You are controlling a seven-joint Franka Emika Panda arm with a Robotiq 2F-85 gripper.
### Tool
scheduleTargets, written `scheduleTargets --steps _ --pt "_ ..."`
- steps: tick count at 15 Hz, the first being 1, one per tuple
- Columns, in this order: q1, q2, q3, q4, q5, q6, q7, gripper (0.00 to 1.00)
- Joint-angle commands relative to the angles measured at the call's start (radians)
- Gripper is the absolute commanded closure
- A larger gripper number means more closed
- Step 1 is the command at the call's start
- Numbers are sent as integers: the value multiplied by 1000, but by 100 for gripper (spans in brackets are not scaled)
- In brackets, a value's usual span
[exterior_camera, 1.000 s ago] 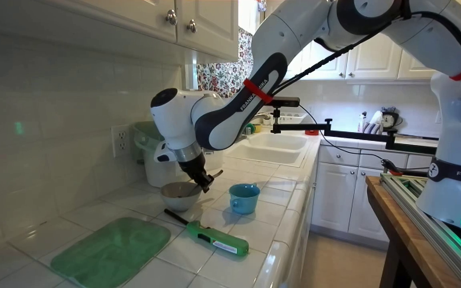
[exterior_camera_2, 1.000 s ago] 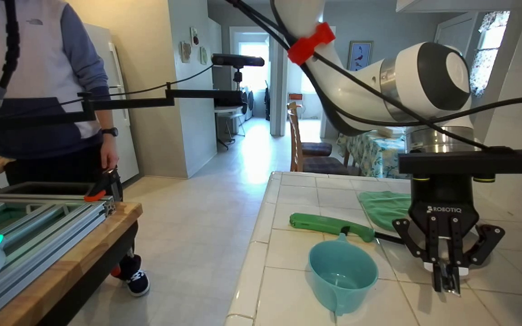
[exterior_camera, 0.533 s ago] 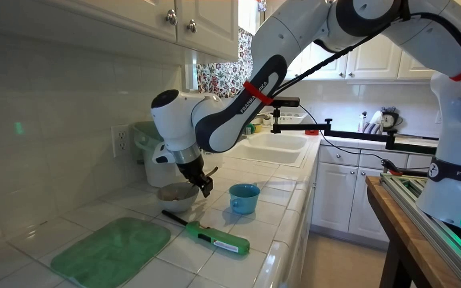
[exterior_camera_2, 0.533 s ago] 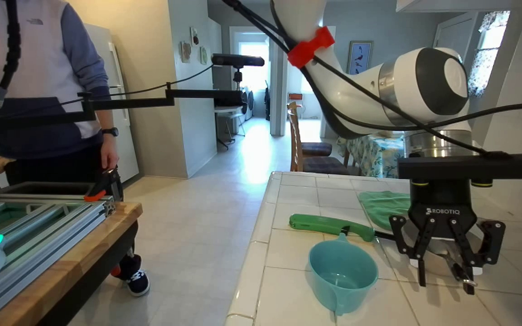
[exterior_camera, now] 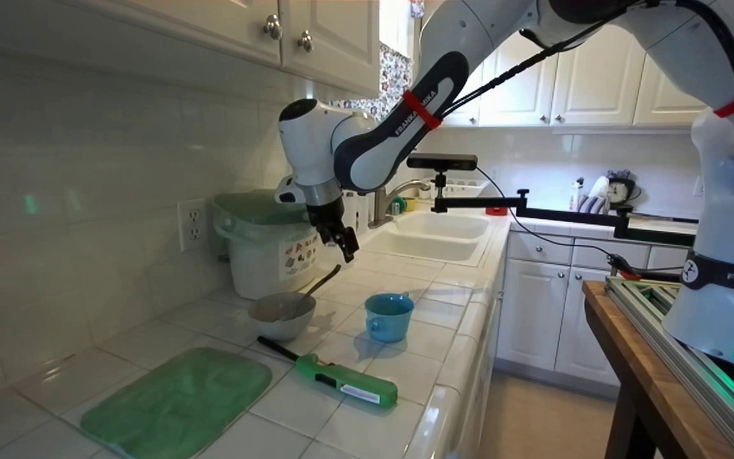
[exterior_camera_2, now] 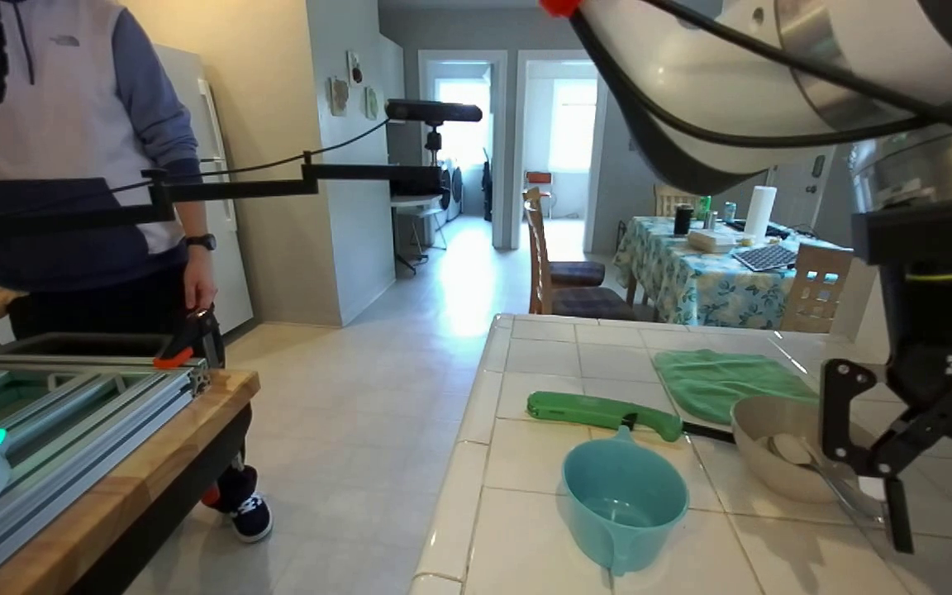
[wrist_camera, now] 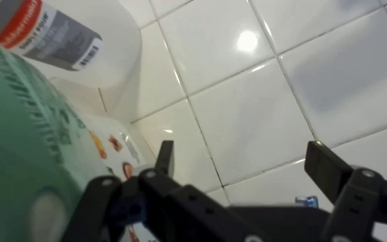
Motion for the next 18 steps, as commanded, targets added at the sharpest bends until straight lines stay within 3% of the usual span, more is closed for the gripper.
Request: scheduleTargets --steps 1,5,11,15,16,18 --pt "-22 -94 20 -117 28 49 -37 0" --pt "-48 -127 82 -183 166 50 -151 0" --pt "-63 -191 70 -278 264 102 -217 0" --pt "-107 -254 95 -377 380 250 -228 0" --pt "-55 -207 50 -295 323 167 -191 0" --pt "-67 -228 59 -336 356 215 -192 0"
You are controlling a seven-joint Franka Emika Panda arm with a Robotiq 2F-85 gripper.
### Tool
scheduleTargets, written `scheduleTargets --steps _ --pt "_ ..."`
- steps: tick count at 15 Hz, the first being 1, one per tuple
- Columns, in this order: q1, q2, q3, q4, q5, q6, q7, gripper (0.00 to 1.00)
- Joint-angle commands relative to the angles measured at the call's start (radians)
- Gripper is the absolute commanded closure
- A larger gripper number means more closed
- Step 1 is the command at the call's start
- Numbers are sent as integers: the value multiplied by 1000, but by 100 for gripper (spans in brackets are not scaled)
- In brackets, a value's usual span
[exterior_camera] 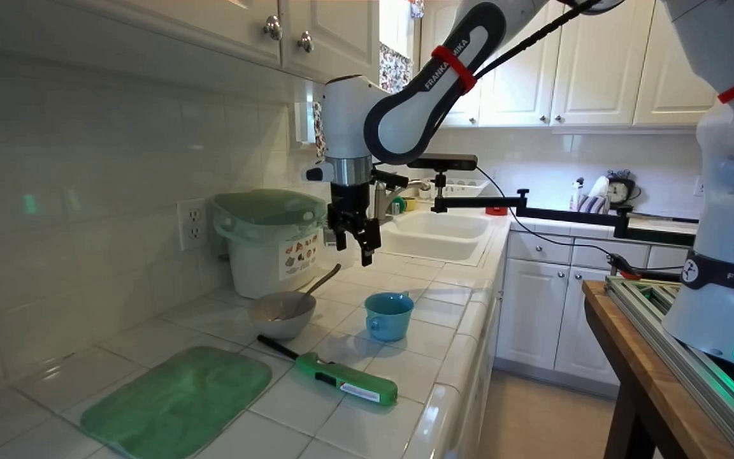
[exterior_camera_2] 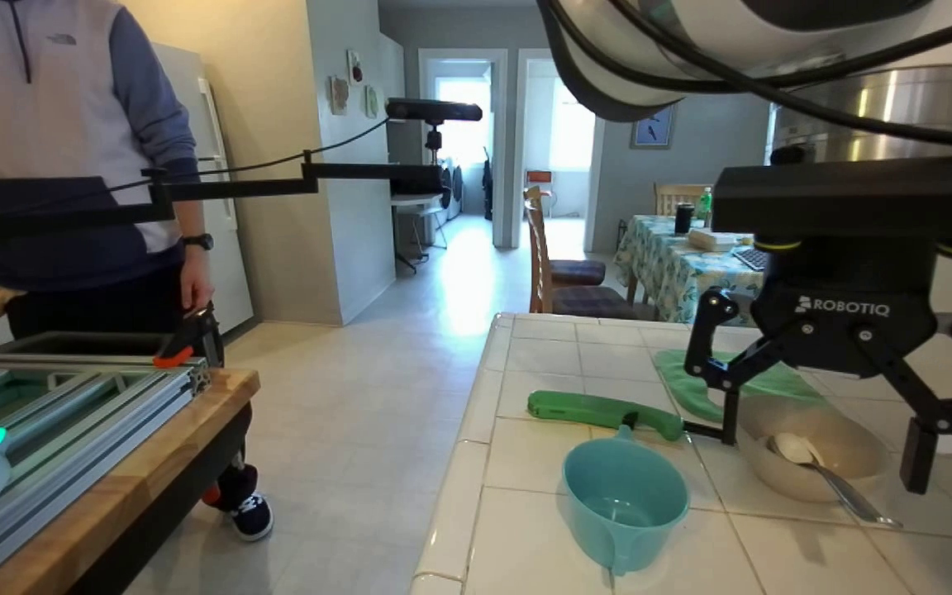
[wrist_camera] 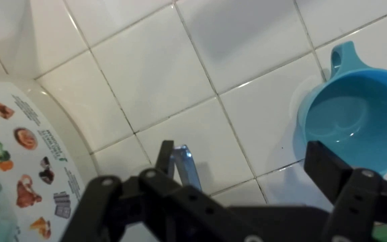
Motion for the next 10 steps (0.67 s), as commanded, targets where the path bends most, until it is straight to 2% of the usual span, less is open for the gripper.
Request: scheduleTargets --steps 1,4,10 --pt "13 -4 -15 -7 14 9 -8 0" --pt "12 -4 -15 -9 16 17 -8 0" --pt "105 10 -45 -4 -38 82 199 0"
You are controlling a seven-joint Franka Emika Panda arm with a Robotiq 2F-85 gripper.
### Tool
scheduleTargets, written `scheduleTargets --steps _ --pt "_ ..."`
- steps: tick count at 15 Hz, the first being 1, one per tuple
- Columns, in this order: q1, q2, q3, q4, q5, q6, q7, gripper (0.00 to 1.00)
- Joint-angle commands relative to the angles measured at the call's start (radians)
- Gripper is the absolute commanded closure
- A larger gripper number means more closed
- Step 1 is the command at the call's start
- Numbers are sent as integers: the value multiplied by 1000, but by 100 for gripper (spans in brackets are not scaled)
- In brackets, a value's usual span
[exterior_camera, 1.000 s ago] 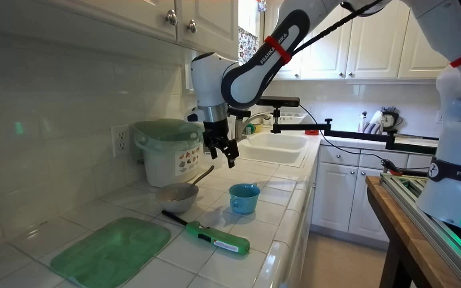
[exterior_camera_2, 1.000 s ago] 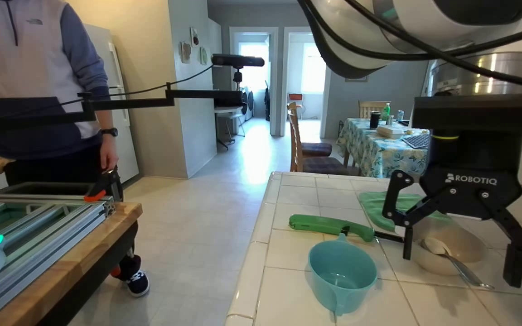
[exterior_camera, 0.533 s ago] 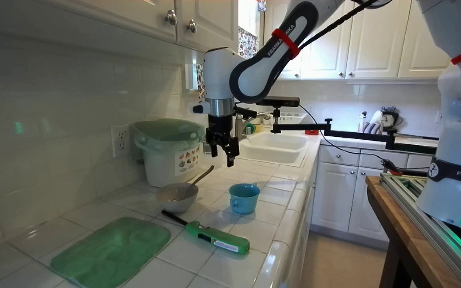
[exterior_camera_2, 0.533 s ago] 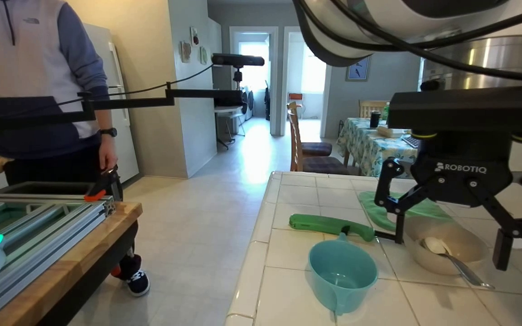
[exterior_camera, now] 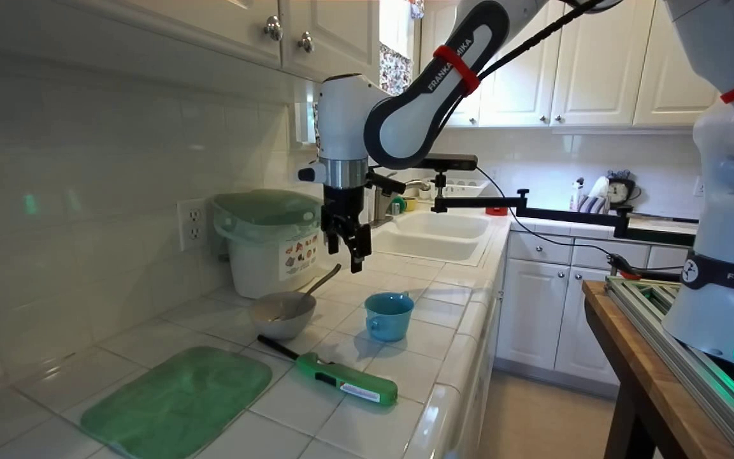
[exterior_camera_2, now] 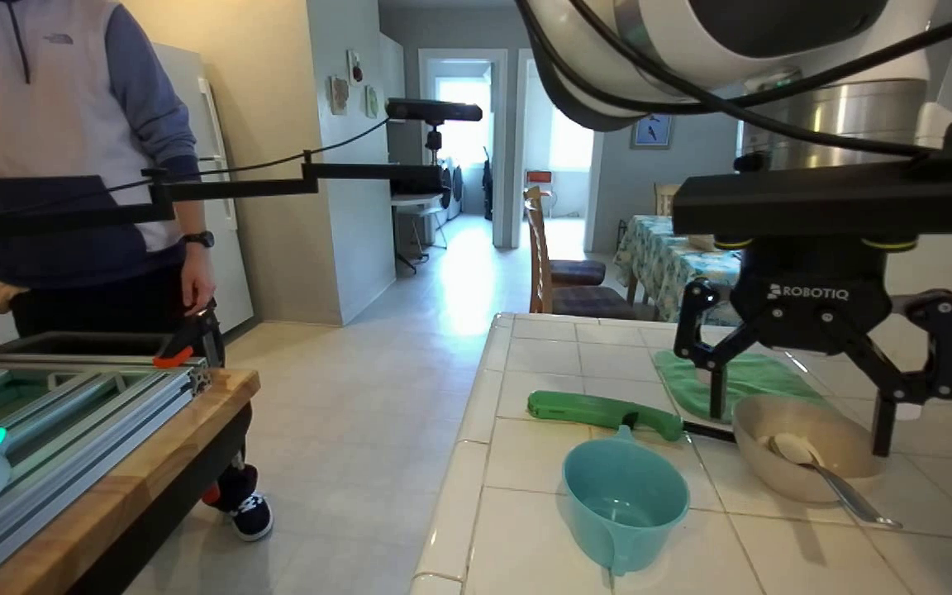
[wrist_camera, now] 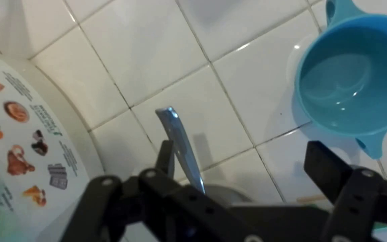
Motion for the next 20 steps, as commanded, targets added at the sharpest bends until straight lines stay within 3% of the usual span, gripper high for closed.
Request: scheduleTargets --steps 1,4,9,20 --pt "62 7 -38 5 -43 32 114 0" --pt "103 17 -68 9 -81 58 214 0" --pt "132 47 -106 53 -158 37 244 0" --pt "104 140 -73 219 -144 -100 120 0"
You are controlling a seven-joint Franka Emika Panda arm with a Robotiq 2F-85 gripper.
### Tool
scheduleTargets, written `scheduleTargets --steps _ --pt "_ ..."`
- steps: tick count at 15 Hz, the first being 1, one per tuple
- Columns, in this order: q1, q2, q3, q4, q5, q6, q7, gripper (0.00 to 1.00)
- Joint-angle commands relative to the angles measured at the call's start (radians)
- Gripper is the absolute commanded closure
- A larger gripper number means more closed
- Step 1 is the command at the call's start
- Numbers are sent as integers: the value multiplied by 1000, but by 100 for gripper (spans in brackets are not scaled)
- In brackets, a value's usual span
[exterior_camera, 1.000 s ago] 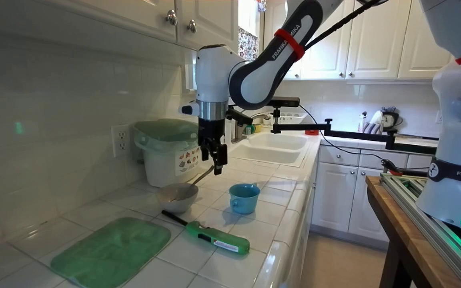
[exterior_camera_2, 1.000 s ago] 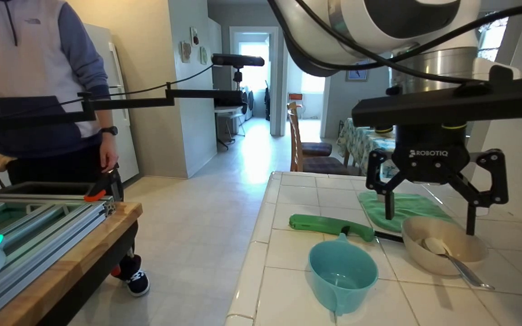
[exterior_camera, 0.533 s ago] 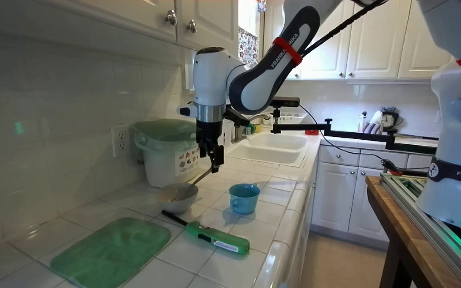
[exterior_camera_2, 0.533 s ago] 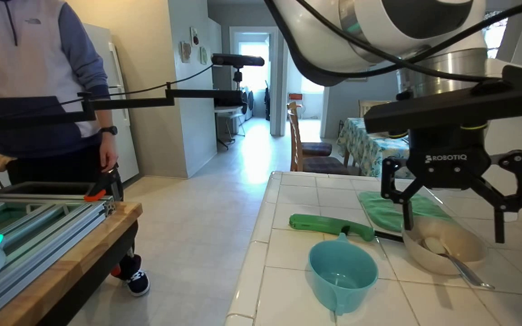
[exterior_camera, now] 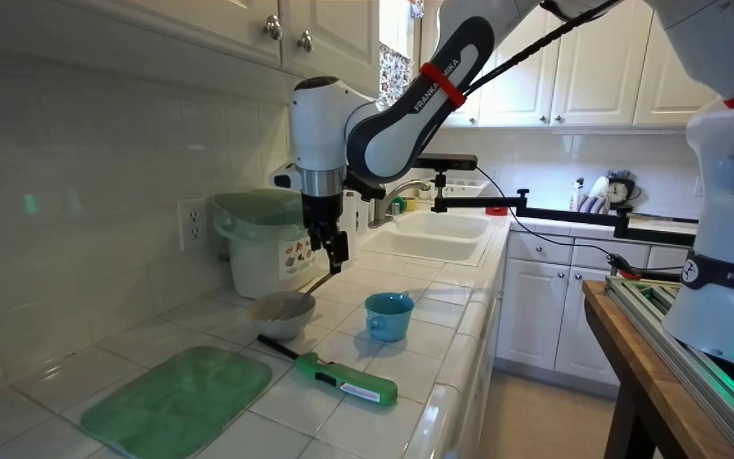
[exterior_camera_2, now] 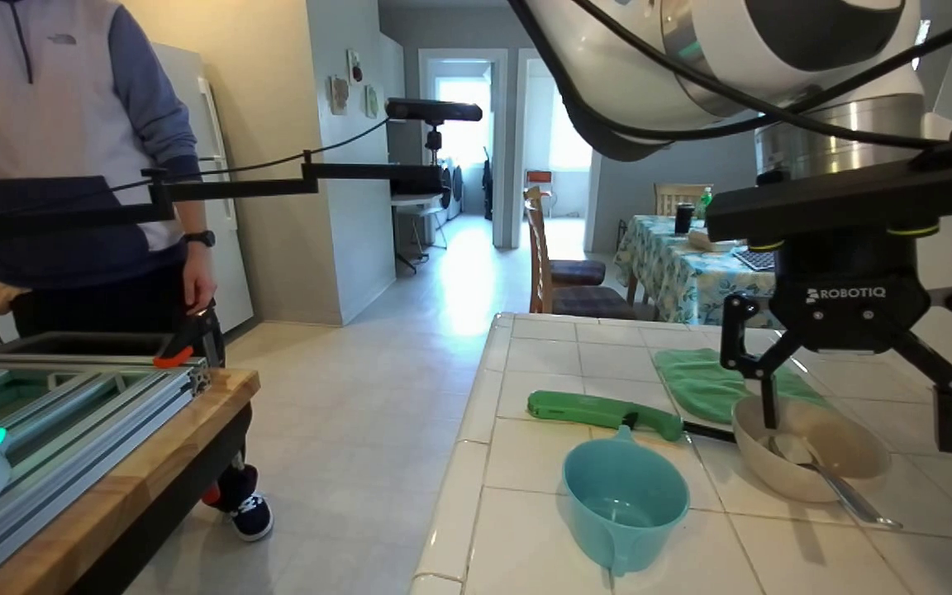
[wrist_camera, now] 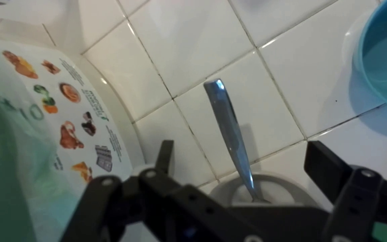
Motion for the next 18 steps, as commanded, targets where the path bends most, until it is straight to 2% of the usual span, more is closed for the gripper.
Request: scheduleTargets --steps 1,7,15,17,18 --pt "-15 46 18 77 10 -56 -74 0" --pt "-44 117 33 159 27 -81 -169 0" --pt "-65 162 51 216 60 -138 -234 0" --pt "-65 163 54 222 63 -150 -237 14" --pt "-65 165 55 226 66 -154 -238 30"
